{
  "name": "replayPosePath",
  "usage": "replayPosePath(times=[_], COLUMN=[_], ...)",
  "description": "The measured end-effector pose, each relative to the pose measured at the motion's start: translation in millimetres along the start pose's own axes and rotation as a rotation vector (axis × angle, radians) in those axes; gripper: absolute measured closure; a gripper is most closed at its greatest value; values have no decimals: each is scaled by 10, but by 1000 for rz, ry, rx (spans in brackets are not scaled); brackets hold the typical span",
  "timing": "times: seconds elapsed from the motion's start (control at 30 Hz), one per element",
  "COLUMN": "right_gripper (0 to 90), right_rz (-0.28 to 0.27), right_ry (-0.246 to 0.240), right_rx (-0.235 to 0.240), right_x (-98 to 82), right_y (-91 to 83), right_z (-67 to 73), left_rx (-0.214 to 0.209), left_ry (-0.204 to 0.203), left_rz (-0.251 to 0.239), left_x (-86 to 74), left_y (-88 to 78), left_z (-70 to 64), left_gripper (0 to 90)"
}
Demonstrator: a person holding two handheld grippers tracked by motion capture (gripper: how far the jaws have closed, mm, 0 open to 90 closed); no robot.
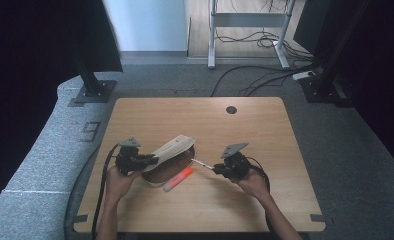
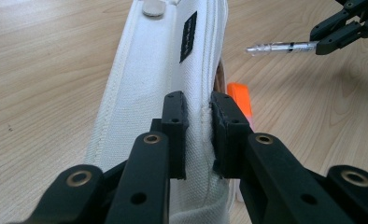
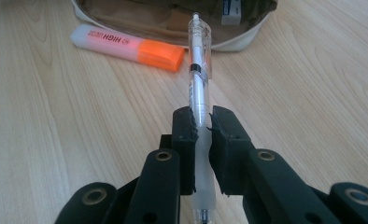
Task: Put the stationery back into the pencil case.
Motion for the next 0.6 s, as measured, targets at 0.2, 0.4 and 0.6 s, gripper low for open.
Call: replayPosePath(times=[0.2,0.4,0.6], right_gripper=[786,786,786], right_rz=[4,9,15], right_ry=[-10,-18,-23], right_rx=[5,14,19], right_x=[90,162,227], right_y=[66,136,207], right_z=[16,31,52], left_rx=[4,5,8], left_ry=[3,4,3], left_rz=[1,-3,-6], left_x=[4,5,5], left_y=[-1,-4,-7], left_z=[-6,-5,-6], left_gripper=[769,769,769])
Point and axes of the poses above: each handheld gripper's, and its own axes: y roughly forward along the jaws, x roughly out of its top, z roughly to its left, the point moved 1 cm from there along y, roughly forward along the jaws, and after that the axes turned 4 degrees about -x, right-handed, at the moved point
